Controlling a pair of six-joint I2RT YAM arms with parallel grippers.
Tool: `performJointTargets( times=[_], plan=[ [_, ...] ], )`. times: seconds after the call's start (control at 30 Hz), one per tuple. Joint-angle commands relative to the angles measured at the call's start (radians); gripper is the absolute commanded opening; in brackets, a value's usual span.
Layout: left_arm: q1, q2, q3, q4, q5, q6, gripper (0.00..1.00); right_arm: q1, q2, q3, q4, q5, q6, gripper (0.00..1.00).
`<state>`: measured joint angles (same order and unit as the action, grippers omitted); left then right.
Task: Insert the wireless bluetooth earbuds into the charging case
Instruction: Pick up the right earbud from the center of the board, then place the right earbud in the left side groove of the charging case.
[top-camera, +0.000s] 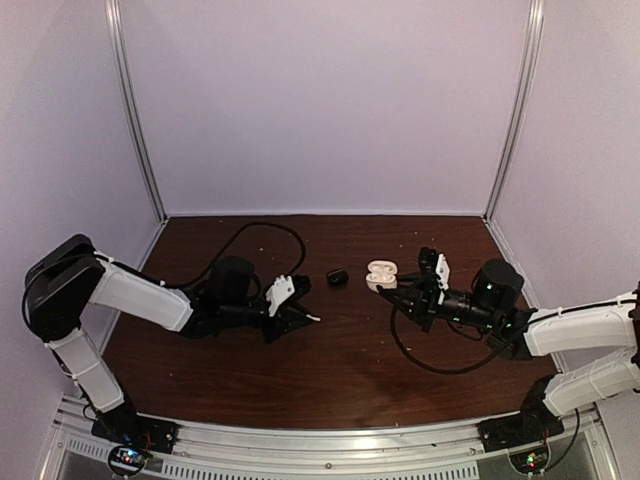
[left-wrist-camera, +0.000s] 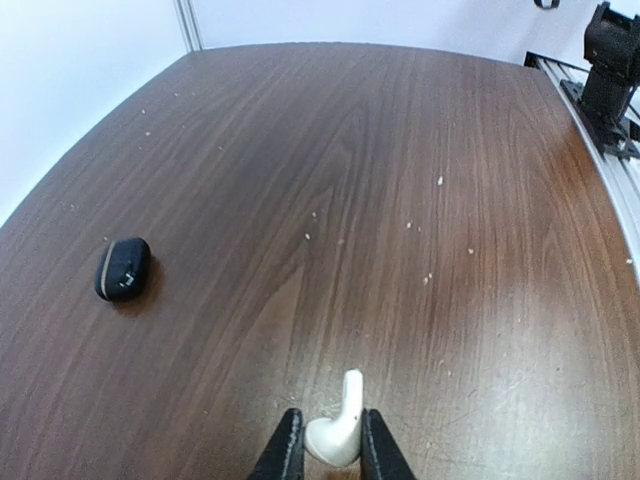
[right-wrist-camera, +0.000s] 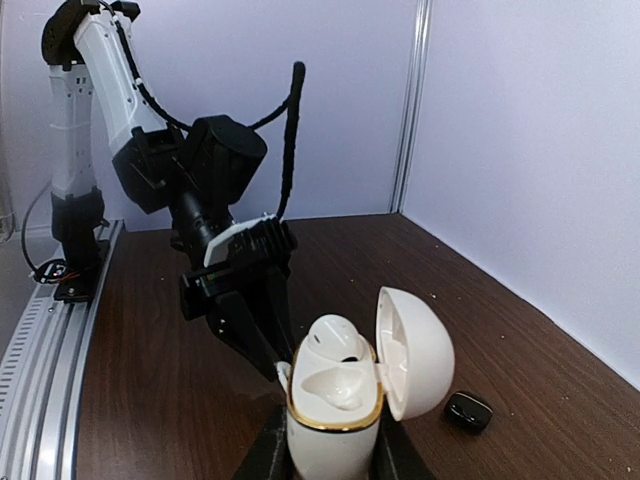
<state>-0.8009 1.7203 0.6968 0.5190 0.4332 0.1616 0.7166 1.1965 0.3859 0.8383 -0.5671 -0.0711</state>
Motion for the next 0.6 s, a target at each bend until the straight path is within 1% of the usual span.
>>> performJointTargets(
  times=[0.0, 0.17, 0.27, 0.43, 0.57],
  plan=[
    [-0.015, -0.142, 0.075, -0.211, -0.026, -0.055, 0.14, 0.014, 0.024, -0.008, 0.041, 0.044, -0.11, 0.0],
    [-0.029, -0.289, 0.161, -0.426, -0.022, -0.039, 0.14, 0.043, 0.054, -0.008, 0.066, 0.083, -0.2, 0.0],
    [-0.045, -0.343, 0.216, -0.509, -0.033, -0.023, 0.14, 0.063, 0.066, -0.01, 0.084, 0.1, -0.239, 0.0],
    [-0.094, -0.357, 0.334, -0.641, -0.074, -0.003, 0.14, 0.117, 0.094, 0.021, 0.057, 0.152, -0.308, 0.0],
    [-0.136, -0.339, 0.406, -0.693, -0.114, 0.006, 0.14, 0.155, 0.116, 0.063, -0.001, 0.195, -0.334, 0.0]
  ],
)
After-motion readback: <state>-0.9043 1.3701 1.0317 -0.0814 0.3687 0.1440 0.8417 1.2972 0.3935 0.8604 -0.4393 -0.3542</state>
